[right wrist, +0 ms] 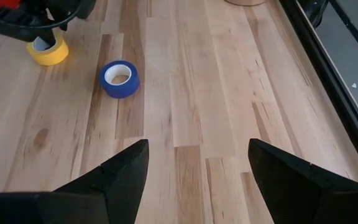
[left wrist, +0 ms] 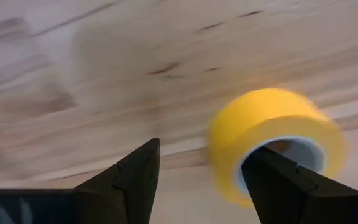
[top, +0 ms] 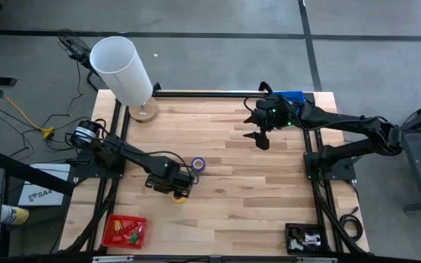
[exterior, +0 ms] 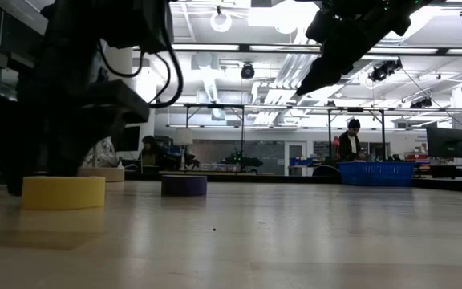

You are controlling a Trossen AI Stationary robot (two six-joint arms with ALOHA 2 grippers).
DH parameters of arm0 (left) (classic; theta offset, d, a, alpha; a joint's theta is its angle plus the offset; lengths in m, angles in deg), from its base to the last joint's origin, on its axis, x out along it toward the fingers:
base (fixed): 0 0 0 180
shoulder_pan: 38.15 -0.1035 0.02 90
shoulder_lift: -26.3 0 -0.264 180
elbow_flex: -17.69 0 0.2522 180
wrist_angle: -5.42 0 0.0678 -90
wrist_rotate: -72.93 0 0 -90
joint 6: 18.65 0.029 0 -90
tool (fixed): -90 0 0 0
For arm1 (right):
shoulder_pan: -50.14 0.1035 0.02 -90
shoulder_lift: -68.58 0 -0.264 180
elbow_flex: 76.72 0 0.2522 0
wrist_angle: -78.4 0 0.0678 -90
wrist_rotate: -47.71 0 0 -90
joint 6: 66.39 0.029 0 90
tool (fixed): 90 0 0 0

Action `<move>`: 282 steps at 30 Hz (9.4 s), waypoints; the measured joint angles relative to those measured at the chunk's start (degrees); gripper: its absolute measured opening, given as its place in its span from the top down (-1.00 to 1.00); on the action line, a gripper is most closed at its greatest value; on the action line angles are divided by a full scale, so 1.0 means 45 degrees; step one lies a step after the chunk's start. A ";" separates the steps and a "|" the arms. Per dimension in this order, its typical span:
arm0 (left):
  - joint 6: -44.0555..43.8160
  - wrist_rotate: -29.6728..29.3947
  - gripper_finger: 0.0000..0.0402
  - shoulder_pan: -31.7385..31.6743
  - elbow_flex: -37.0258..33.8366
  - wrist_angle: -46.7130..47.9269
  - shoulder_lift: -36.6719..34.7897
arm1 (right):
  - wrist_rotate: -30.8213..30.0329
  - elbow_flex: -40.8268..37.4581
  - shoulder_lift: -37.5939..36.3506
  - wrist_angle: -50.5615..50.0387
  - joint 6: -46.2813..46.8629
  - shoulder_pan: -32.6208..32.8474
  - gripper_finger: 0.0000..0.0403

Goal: Pick and place Stapler, Stapler remover, tape
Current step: Put the yellow tape into the blue bin, then put the blue tape into the blue bin

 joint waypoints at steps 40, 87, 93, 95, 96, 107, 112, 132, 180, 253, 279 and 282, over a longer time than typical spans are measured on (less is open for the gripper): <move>0.3398 -0.5744 0.78 -0.0533 0.3597 0.1972 0.0121 | 0.0012 0.0000 0.0000 -0.0075 0.0005 0.0000 -0.32; 1.8627 -0.7147 0.80 -0.5348 0.9049 -0.5154 0.0117 | 0.2945 0.0000 -0.1895 0.5609 0.1617 0.0000 -0.31; 1.8632 -0.7126 0.80 -0.5338 0.9049 -0.5521 0.0117 | 0.3093 0.0000 -0.1875 0.6080 0.1917 0.0000 -0.20; 1.8632 -0.7124 0.80 -0.5338 0.9049 -0.5547 0.0117 | 0.3253 0.0000 -0.1875 0.6194 0.2065 -0.0004 -0.14; 1.8632 -0.7119 0.80 -0.5333 0.9049 -0.5551 0.0117 | 0.3339 0.0000 -0.1875 0.6197 0.2072 -0.0005 -0.10; 1.8702 -0.6778 0.80 -0.5333 0.9049 -0.5952 0.0117 | 0.3588 0.0000 -0.1875 0.6211 0.2089 0.0000 0.34; 1.8875 -0.6699 0.80 -0.5333 0.9049 -0.6133 0.0117 | 0.3617 0.0000 -0.1875 0.6221 0.2227 0.0000 0.57; 2.0511 -0.6347 0.39 -0.5354 0.9045 -0.6099 0.0126 | 0.3698 0.0000 -0.1885 0.6119 0.2719 -0.0301 0.83; 2.0192 -0.9533 -0.29 -0.5348 0.9040 0.1228 -0.1535 | -0.2719 0.2703 0.2189 -0.4875 0.6076 -0.7332 0.83; 1.9478 -1.0111 -0.29 -0.5348 0.9040 0.4396 -0.1574 | -0.0764 0.6028 0.7335 -0.8404 0.5194 -0.9753 0.26; 1.4864 -0.8898 -0.29 -0.5348 0.9040 0.6912 -0.1561 | -0.0314 0.6028 0.3068 -0.6620 0.4718 -0.8612 0.26; 1.3624 -0.8054 -0.29 -0.5357 0.9012 0.7052 -0.1443 | -0.0227 0.6028 0.2615 -0.6400 0.4649 -0.8362 0.26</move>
